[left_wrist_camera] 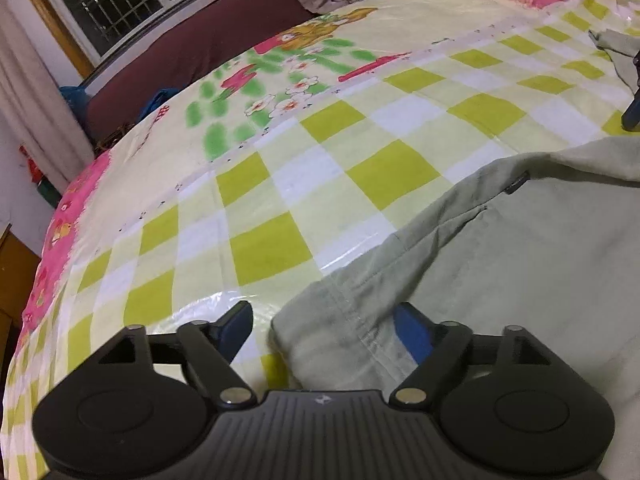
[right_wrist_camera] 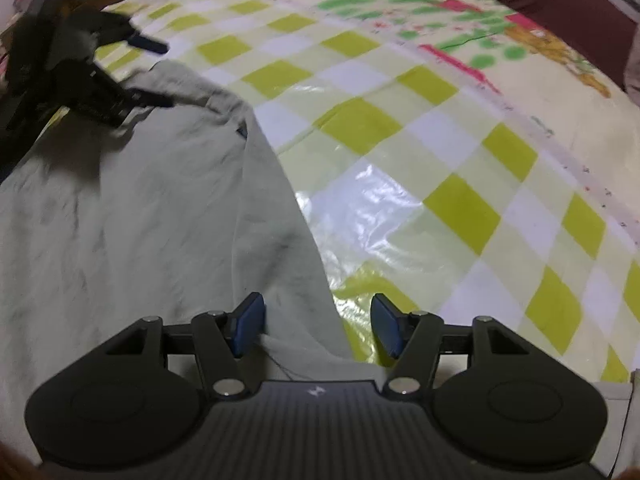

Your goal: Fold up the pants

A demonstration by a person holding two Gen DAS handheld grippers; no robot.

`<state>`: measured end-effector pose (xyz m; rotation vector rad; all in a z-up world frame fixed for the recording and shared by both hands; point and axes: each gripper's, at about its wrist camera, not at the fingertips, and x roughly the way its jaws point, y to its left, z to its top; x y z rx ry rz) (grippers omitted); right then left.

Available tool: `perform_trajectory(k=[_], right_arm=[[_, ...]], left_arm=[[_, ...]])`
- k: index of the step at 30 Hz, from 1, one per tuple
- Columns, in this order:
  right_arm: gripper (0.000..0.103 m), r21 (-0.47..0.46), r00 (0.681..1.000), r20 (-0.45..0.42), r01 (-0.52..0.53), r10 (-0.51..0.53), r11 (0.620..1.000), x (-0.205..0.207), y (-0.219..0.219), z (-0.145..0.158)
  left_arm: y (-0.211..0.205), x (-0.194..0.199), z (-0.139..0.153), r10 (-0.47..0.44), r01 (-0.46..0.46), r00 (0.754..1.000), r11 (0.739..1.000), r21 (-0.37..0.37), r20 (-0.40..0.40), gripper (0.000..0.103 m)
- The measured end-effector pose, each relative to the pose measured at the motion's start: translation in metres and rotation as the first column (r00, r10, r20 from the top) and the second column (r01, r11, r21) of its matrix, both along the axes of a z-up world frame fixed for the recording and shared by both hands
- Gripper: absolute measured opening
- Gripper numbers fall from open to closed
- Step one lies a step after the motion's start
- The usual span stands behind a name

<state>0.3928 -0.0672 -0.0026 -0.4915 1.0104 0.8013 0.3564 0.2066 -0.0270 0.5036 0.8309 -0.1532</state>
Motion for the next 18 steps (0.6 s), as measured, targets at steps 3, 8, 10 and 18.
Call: perform_trajectory(k=[3,8,10,18], right_arm=[[0.061,0.024,1.000,-0.015,-0.004,0.004,1.000,-0.001,-0.007,0.002],[0.062,0.022,0.999,-0.041,-0.021,0.022,1.000,-0.006,-0.016,0.010],[0.066,0.042,0.998,-0.037,-0.045,0.047,0.998,-0.014,-0.020,0.018],[0.009,-0.061,0.999,0.035,-0.030,0.032,0.998,-0.013,-0.005,-0.006]], left_arm=[[0.004,0.004,0.002,-0.007,0.006,1.000,1.000,-0.015,-0.016,0.090],[-0.004,0.004,0.003,-0.034,0.035,0.999,0.999,0.020,-0.031,0.055],[-0.007,0.002,0.002,-0.048,0.049,0.999,0.998,0.039,-0.023,0.050],[-0.016,0.003,-0.001,-0.055,0.056,0.998,0.995,0.087,-0.016,0.025]])
